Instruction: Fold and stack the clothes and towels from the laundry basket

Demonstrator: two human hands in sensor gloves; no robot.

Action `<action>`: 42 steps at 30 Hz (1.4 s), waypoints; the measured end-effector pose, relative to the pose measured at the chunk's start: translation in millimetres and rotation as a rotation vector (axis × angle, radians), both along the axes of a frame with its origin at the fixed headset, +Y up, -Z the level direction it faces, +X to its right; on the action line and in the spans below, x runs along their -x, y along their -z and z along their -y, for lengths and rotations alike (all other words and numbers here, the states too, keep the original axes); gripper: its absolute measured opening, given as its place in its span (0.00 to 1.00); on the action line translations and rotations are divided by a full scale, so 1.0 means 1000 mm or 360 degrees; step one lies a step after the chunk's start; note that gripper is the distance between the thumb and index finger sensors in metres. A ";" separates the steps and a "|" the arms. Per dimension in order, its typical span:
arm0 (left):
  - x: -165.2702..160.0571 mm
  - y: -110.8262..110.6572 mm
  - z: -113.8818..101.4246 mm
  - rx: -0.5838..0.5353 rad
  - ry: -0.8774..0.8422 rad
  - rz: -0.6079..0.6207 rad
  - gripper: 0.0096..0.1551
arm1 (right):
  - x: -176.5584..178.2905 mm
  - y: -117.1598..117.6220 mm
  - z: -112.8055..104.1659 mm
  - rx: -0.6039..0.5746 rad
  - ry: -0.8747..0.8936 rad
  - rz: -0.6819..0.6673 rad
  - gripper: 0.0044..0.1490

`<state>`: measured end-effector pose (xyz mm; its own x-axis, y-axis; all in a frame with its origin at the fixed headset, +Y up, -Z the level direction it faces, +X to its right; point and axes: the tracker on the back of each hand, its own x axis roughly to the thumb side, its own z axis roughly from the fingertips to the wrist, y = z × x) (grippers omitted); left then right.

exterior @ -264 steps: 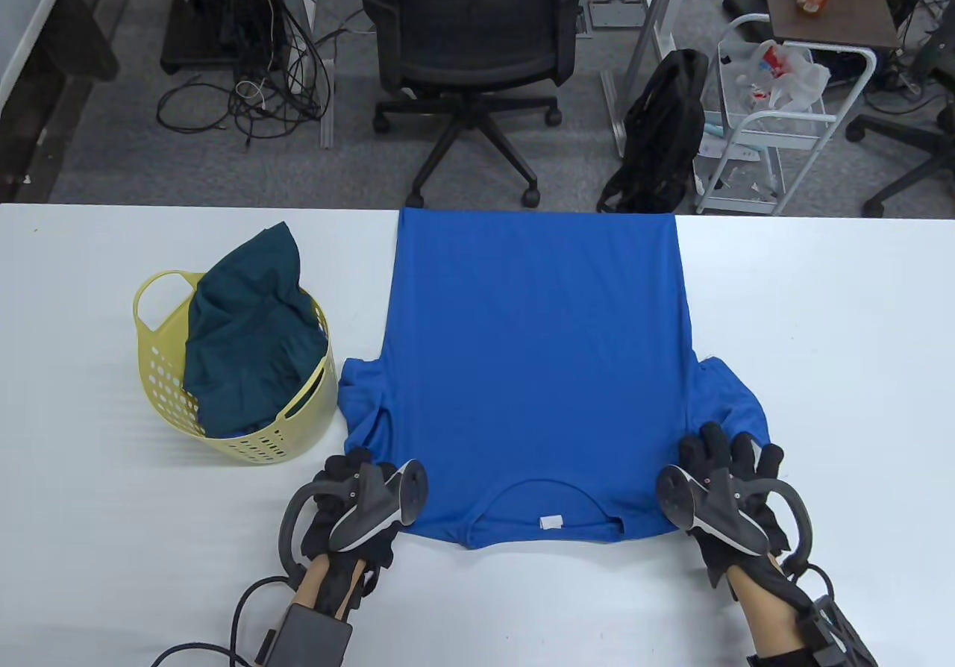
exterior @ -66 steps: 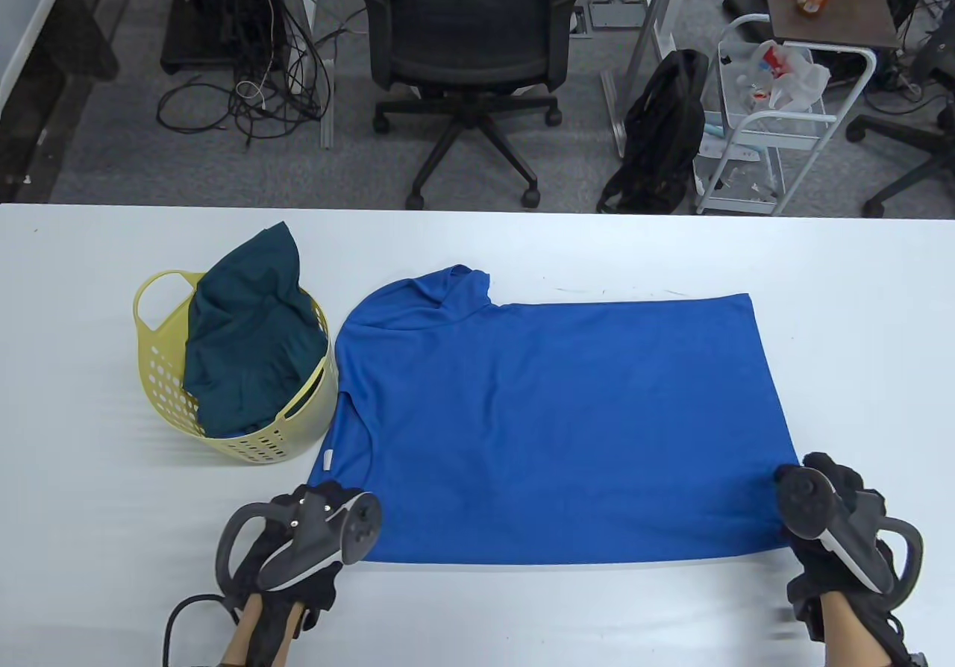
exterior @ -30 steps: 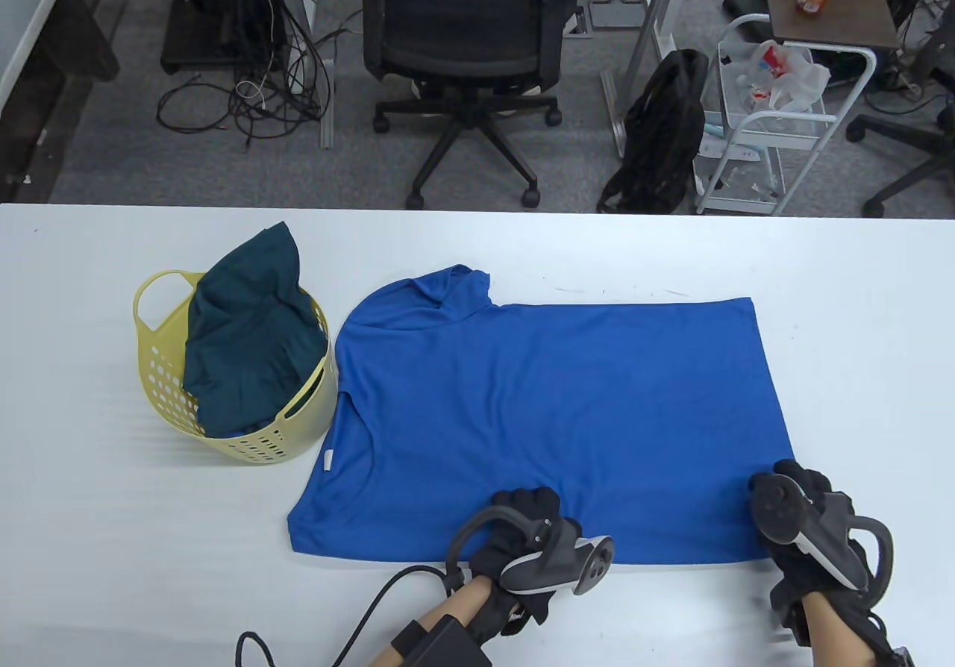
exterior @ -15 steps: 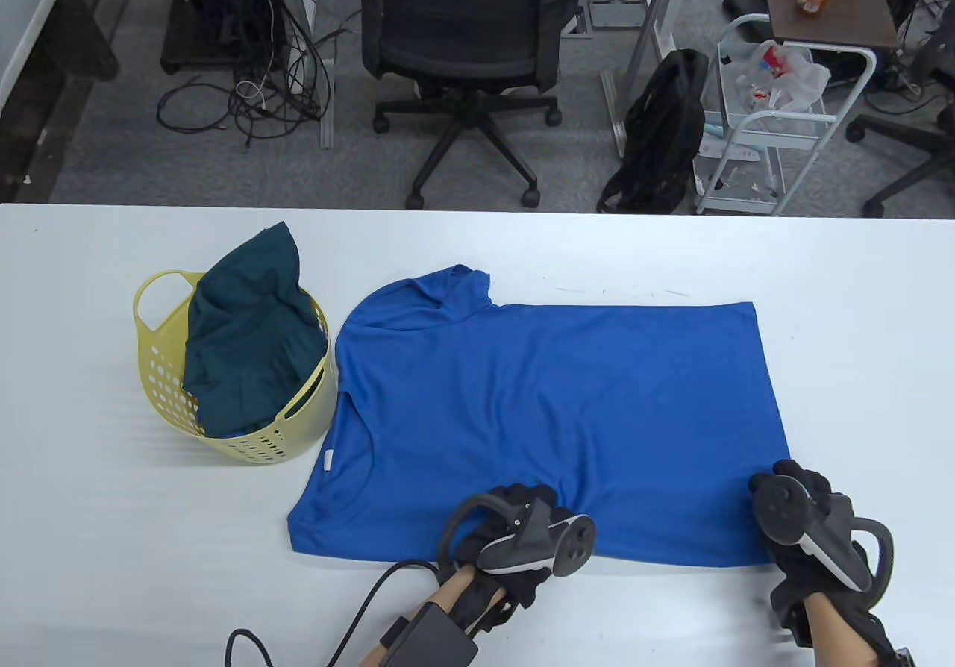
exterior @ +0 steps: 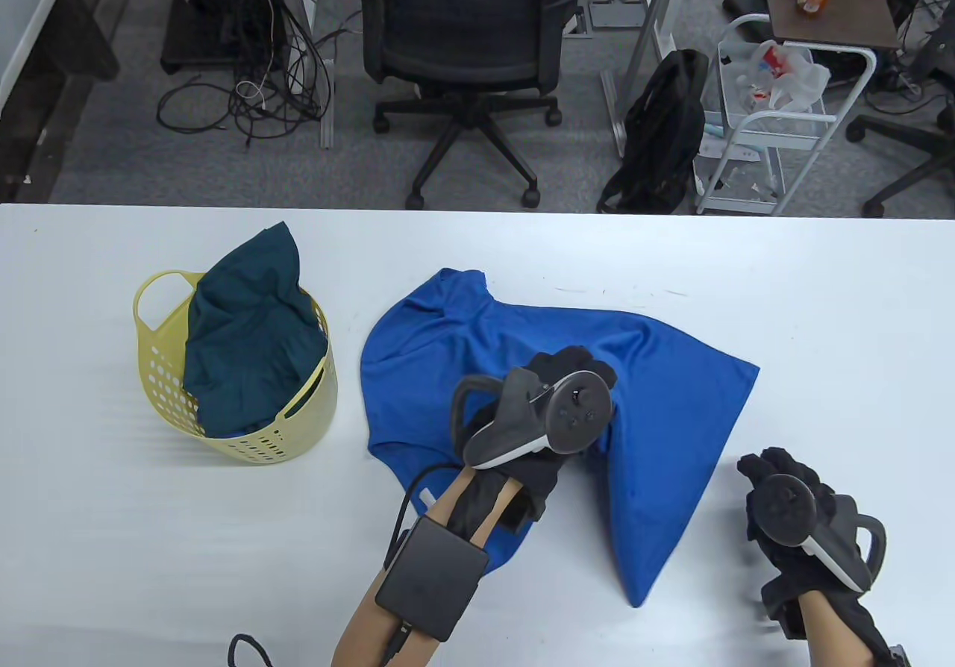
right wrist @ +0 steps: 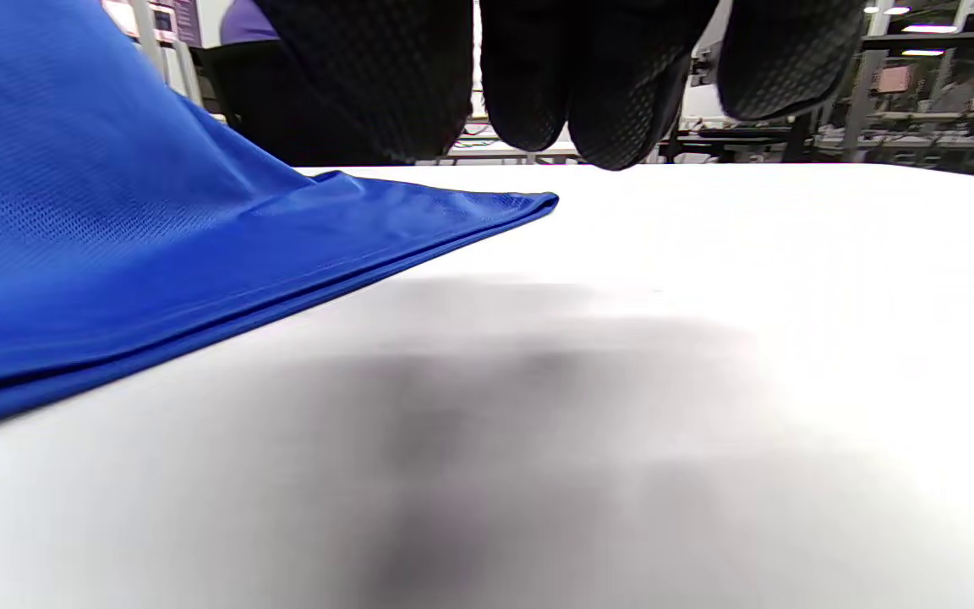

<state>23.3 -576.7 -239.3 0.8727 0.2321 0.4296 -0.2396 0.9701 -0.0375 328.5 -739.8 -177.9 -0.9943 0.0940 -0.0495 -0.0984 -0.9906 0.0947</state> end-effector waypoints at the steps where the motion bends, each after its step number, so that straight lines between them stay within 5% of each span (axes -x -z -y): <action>1: -0.001 0.003 -0.001 -0.0020 0.0014 -0.0014 0.22 | 0.003 0.000 0.000 0.0002 0.0023 -0.0030 0.32; 5: -0.002 0.012 0.001 -0.0006 0.0011 -0.0052 0.22 | 0.022 0.000 -0.003 0.0055 0.0134 -0.0270 0.33; 10: -0.004 0.029 0.006 0.0009 0.0058 -0.0116 0.22 | 0.079 -0.012 -0.015 0.0322 0.0373 -0.0933 0.39; 17: -0.004 0.051 0.012 0.0054 0.0087 -0.0176 0.23 | 0.159 -0.029 -0.002 0.0611 0.0081 -0.1357 0.38; 21: -0.008 0.058 0.019 0.0066 0.0079 -0.0170 0.23 | 0.161 -0.026 0.016 0.0617 -0.0168 -0.1254 0.37; 29: -0.015 0.047 0.011 0.0056 -0.0050 -0.0065 0.21 | 0.161 -0.024 0.021 0.0562 -0.0020 -0.1219 0.37; 35: -0.002 0.032 0.005 -0.0169 0.0091 -0.0103 0.18 | 0.116 -0.004 0.002 0.0578 0.0431 -0.1030 0.36; 39: 0.013 0.031 0.009 -0.0179 0.0067 -0.0180 0.27 | 0.073 0.023 -0.024 0.0311 0.0519 -0.0807 0.33; 42: 0.023 0.035 0.014 -0.0132 -0.0001 -0.0249 0.17 | 0.052 0.044 -0.034 -0.0094 0.0526 -0.0615 0.37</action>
